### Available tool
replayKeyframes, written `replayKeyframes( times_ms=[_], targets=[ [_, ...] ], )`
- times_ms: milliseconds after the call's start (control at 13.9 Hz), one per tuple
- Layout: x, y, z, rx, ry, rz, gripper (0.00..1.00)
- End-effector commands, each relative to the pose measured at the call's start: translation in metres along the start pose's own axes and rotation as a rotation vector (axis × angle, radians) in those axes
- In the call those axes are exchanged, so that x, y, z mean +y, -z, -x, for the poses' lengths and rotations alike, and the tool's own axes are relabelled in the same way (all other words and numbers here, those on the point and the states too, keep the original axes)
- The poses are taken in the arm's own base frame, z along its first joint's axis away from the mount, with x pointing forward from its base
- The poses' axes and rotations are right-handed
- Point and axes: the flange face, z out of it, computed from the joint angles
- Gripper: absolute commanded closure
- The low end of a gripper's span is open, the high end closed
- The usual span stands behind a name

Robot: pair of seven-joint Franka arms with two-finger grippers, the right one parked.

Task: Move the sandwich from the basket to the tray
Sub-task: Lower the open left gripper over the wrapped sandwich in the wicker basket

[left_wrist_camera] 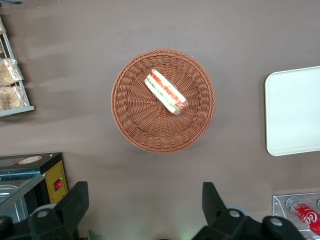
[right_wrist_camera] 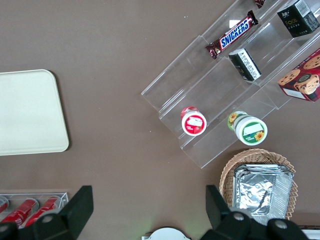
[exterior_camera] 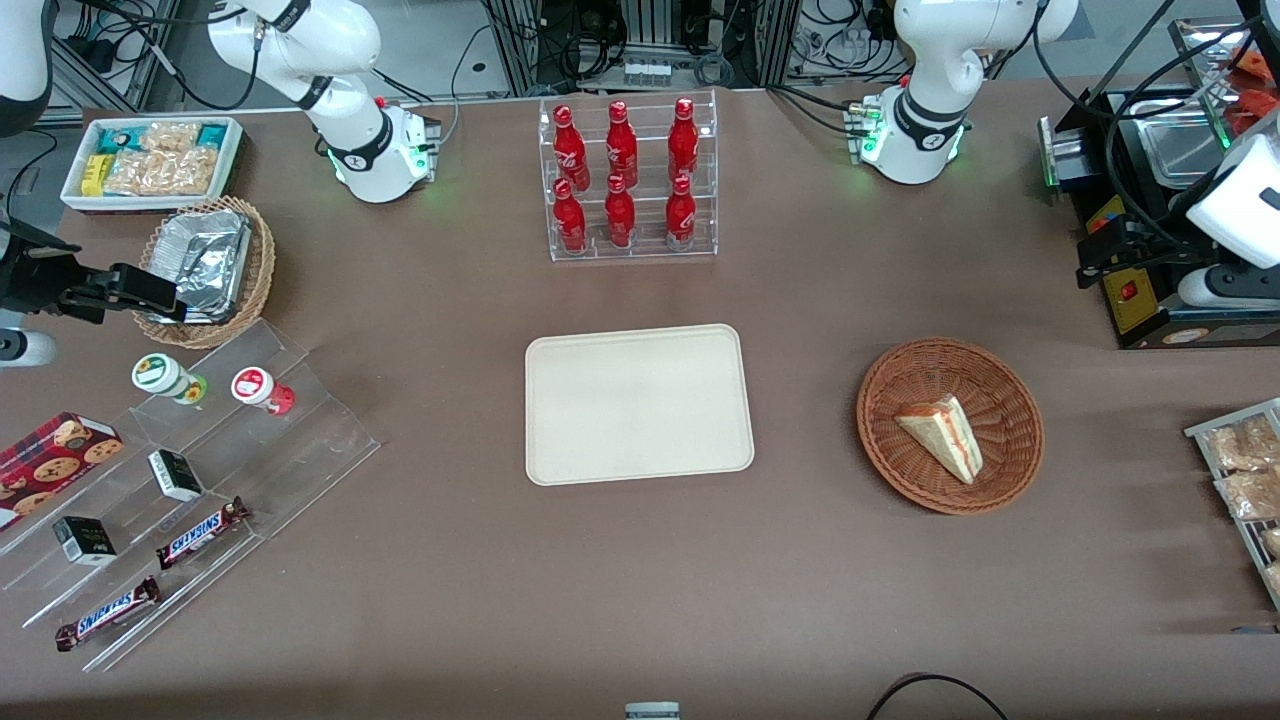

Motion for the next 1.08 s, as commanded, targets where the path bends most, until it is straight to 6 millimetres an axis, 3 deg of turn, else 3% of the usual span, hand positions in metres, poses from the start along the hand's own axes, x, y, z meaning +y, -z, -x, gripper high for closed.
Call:
replayKeyframes(
  times_ms=[0,144,360,648,1008],
  targets=[
    [0.000,0.002,0.001,-0.003,-0.005,0.011,0.00],
    [-0.001,-0.002,-0.001,-0.008,0.002,-0.001,0.00],
    [0.001,-0.036,-0.014,-0.043,0.057,-0.019,0.00],
    [0.011,-0.105,-0.025,-0.012,0.161,-0.028,0.00],
    [0.023,-0.195,-0.030,0.026,0.476,-0.015,0.00]
  ],
)
